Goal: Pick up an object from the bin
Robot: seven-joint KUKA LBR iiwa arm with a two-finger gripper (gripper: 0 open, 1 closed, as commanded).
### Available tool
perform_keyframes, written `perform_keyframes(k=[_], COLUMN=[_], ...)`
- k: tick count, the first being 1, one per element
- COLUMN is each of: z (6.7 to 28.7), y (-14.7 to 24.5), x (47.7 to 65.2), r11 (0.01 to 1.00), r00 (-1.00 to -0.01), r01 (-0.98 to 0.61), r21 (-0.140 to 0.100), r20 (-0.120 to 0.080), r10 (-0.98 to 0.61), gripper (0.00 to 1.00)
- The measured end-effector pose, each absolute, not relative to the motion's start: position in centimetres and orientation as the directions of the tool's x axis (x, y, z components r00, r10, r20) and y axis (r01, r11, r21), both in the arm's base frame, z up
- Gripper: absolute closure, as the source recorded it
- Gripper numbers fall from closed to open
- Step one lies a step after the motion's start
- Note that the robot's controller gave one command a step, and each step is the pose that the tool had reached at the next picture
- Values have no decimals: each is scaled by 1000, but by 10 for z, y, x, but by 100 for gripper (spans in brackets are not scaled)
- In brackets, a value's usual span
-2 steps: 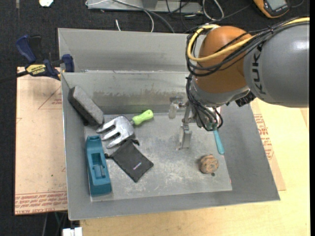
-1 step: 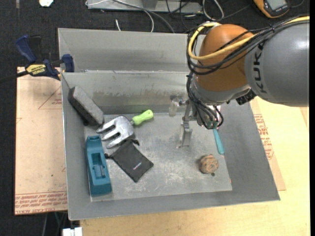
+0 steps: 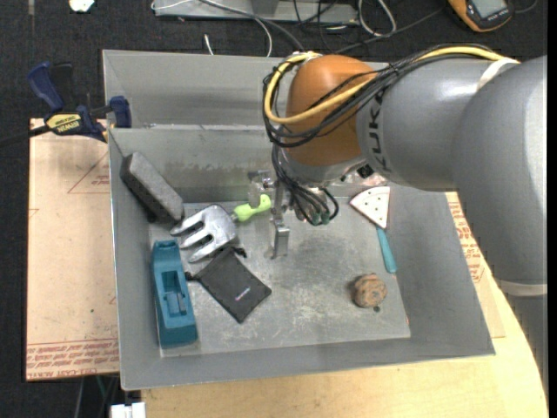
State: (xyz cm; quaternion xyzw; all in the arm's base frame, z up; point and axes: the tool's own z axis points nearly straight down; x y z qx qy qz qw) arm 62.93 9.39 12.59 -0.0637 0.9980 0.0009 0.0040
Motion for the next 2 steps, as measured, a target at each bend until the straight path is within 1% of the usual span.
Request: perform_keyframes(k=[1,2], z=[128,110], y=[164,167], x=[644,653], r11=[979,962], r00=[-979,-962], r01=[-202,-273], r21=[1,-1], r20=[-14,-7], r10=[-202,-273], gripper=[0,0])
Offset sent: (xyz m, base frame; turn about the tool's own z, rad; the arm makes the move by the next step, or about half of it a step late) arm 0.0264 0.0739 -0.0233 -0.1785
